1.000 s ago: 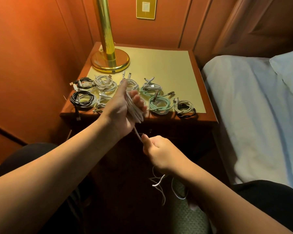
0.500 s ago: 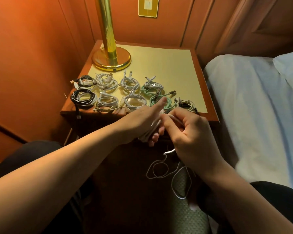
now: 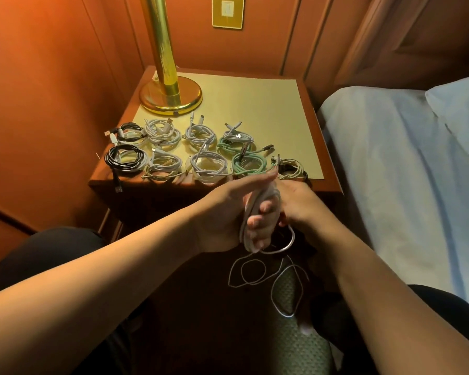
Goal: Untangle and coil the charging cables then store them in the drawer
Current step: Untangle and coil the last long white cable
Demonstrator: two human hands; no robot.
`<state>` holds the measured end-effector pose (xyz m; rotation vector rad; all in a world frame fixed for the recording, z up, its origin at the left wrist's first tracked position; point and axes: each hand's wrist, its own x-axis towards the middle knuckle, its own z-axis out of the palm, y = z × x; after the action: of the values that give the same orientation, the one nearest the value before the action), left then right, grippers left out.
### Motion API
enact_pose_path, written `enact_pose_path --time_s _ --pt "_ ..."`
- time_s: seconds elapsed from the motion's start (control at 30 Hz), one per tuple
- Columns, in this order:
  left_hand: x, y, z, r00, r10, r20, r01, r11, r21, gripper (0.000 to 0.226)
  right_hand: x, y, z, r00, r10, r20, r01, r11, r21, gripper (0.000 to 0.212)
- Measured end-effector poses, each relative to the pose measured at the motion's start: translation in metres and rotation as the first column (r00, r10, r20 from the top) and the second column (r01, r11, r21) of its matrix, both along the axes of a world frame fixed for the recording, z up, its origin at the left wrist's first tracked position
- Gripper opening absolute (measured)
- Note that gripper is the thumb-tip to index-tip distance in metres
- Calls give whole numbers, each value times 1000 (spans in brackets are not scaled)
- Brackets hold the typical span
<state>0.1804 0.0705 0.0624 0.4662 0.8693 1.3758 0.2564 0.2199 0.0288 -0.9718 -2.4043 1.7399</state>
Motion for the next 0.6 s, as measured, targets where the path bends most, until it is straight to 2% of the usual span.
enact_pose_path --time_s 0.03,0.1,0.17,0.23,0.27,0.3,0.37,0.47,0.6 --pt "-4 0 -5 998 27 55 -30 999 46 50 -2 -4 -3 996 55 67 -58 997 52 40" --pt "-9 2 -4 959 204 196 -211 977 14 51 -3 -14 -6 969 187 158 -210 967 142 33" --pt "-15 4 -1 847 467 255 -465 882 -73 51 -3 -28 -10 939 264 219 -287 954 81 38" --pt "-27 5 -1 696 680 232 -665 732 -149 49 -2 -40 -10 934 277 227 -280 960 -21 54" --pt "-33 4 -1 638 740 214 -718 672 -181 49 -3 -45 -8 931 292 218 -296 955 -17 61" --pt "-39 4 -1 596 781 188 -754 624 -204 49 -2 -49 -4 925 317 211 -327 945 16 65" --pt "-47 2 0 566 821 77 -794 568 -216 50 2 -53 7 923 341 180 -359 930 78 67" --pt "-49 0 3 600 795 -91 -798 588 -128 49 14 -56 26 929 354 110 -368 916 157 61" --pt "-49 -4 -5 662 636 -396 -669 740 71 52 27 -52 39 942 333 -50 -317 927 202 55"
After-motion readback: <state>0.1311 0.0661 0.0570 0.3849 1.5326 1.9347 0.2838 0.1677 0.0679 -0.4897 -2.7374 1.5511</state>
